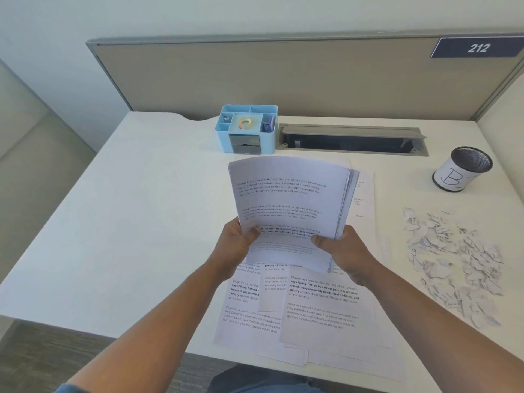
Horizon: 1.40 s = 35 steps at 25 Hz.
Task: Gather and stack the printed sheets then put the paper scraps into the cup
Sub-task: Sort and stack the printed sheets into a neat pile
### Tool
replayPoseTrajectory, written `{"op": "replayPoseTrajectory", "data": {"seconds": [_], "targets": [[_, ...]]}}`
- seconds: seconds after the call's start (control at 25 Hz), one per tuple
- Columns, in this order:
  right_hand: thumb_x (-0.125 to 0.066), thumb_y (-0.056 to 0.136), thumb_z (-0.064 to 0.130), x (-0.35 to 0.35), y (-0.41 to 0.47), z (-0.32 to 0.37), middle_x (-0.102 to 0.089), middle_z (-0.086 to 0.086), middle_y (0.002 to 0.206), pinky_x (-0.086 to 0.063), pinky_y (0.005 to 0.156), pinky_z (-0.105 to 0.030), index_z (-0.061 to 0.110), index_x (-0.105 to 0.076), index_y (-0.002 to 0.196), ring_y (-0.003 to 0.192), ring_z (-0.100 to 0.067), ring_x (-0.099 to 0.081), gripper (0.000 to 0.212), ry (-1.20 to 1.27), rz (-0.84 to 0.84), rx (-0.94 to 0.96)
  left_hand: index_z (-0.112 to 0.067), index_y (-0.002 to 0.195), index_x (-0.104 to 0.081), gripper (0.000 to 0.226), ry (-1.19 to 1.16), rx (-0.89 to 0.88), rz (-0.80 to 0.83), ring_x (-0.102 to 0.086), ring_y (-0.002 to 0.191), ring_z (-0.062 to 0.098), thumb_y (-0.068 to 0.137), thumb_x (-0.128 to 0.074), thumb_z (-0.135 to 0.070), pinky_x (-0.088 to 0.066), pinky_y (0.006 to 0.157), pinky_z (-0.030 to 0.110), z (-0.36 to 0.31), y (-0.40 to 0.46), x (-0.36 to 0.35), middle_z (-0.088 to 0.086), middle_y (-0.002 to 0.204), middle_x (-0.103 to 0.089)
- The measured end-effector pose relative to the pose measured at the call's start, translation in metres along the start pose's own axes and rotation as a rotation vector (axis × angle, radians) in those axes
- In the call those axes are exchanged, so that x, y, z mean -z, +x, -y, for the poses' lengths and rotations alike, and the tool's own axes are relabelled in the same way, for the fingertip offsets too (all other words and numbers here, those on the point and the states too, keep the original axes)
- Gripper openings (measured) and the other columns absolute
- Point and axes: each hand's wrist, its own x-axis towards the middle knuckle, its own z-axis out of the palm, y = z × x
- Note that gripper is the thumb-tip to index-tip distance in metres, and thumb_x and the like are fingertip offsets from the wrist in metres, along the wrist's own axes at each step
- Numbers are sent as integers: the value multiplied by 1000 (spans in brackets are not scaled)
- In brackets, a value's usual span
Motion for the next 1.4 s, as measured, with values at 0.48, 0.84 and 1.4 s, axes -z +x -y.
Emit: {"op": "replayPoseTrajectory", "data": {"seconds": [0.48, 0.84, 1.4], "targets": [[-67, 95, 4, 5, -11, -16, -79, -6, 107, -58, 93, -44, 9, -73, 115, 100, -26, -76, 21, 174, 42, -133, -8, 125, -61, 33, -40, 252, 32, -75, 103, 34, 96, -64, 6, -61, 84, 47, 24, -8, 2, 14, 115, -76], [-68, 91, -1, 19, -7, -44, -79, -10, 106, -60, 87, -48, 7, -72, 116, 99, -34, -74, 26, 230, -193, -248, -18, 146, -46, 62, 636, 314, -295, -50, 129, 26, 91, -72, -31, -48, 100, 42, 58, 14, 44, 2, 144, -50], [-69, 92, 3, 4, -9, -55, -77, -9, 114, -53, 101, -55, 9, -71, 122, 108, -35, -72, 30, 237, -340, -284, -20, 147, -47, 64, 746, 102, 19, -41, 131, 24, 91, -73, -38, -39, 109, 40, 53, 81, 47, -2, 137, -50]]}}
